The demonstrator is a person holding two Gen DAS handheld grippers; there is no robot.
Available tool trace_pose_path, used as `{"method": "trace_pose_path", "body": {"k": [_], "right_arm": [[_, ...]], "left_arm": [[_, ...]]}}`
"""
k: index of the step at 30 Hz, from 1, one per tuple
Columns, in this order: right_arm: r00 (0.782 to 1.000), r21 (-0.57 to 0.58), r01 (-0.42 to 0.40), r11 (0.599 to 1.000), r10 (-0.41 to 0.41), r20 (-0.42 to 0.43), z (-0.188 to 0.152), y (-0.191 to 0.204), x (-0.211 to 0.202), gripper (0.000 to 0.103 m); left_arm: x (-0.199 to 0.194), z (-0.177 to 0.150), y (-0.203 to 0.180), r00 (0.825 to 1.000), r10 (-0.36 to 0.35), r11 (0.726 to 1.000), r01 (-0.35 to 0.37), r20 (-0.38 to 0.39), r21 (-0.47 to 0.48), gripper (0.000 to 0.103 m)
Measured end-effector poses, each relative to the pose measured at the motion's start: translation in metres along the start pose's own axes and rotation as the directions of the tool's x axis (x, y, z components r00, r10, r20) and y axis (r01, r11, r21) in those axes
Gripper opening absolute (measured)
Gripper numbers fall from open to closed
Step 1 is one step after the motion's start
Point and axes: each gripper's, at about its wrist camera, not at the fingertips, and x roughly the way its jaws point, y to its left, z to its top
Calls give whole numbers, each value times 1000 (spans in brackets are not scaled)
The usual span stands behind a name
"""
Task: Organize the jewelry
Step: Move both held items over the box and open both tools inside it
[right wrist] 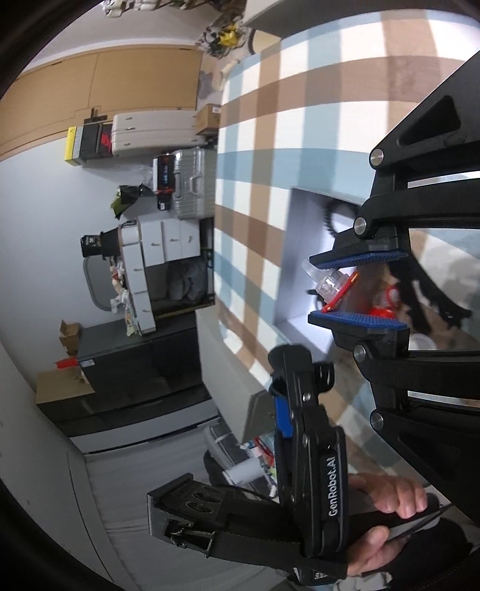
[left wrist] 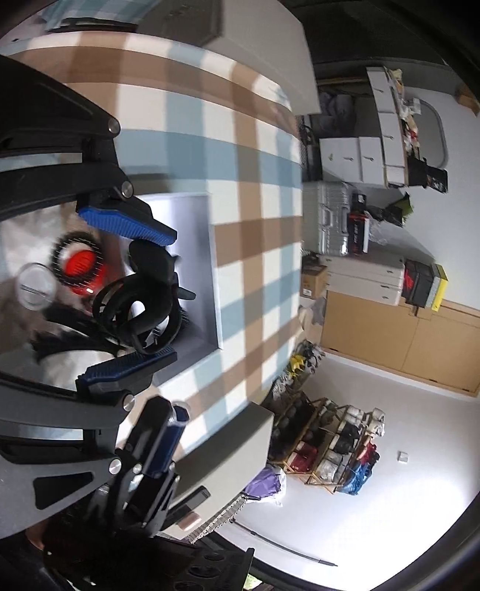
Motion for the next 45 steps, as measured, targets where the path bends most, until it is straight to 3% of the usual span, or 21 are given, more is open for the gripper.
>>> {"method": "trace_pose_path", "body": {"k": [12,29,38,43,45], "right_arm": [[1000,21,3,1000,-3,2,26,-29,25,22],[995,27,1,1000,2,-96,13,-45,67,23],[993,61,1,998,6,-114,11,-54,77,25],[995,103,3,995,8,-102,11,-60,75,36],[996,107,6,994,4,-94,12,-61,72,40]], "left_arm": [[38,22,1,997,-65,997,64,-37,-32,52],[68,17,10,988,-99,994,92,-117,-59,52],[74,14,19,978,-171,983,161,-121,-91,52],[74,14,23,971,-208,973,194,-120,-121,53],[74,14,24,972,-198,975,182,-128,-128,62]]}}
